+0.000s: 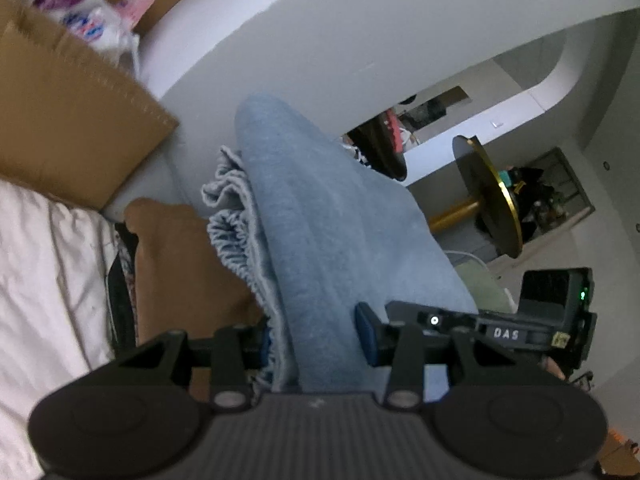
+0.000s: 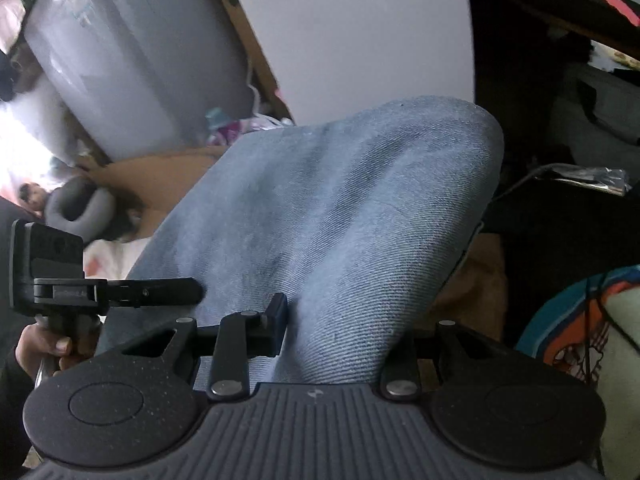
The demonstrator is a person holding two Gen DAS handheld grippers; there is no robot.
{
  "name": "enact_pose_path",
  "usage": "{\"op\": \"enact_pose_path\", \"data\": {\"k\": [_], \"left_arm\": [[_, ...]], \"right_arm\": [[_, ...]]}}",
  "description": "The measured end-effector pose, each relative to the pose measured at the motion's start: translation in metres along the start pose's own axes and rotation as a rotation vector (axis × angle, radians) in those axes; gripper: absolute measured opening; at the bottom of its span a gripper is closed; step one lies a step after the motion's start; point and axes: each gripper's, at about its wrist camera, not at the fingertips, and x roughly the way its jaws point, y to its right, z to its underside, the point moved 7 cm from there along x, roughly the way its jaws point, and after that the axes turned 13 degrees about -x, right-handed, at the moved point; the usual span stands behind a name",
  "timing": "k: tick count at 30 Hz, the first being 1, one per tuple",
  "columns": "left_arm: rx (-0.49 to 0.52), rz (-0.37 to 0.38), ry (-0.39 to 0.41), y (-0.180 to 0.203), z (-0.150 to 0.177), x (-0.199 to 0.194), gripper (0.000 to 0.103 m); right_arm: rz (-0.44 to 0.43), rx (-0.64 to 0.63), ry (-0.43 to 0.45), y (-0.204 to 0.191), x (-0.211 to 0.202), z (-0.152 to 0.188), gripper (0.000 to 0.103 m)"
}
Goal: Fold clothes
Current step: 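Carry the held denim stack with both grippers toward the cardboard beside the bed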
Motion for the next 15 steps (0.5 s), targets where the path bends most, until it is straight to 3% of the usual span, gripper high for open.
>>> {"op": "enact_pose_path", "data": {"k": [8, 15], "left_arm": [[0.010, -0.022, 0.007, -0.028, 0.004, 0.038, 0.043], [-0.040, 0.001, 0.037, -0.051, 0.009, 0.058, 0.042]], "right_arm": [[0.068, 0.011, -0.025, 0.030, 0.046, 0.031, 0.031], [0.119, -0.038, -0.066, 0.043, 0.081, 0.034, 0.031]]}}
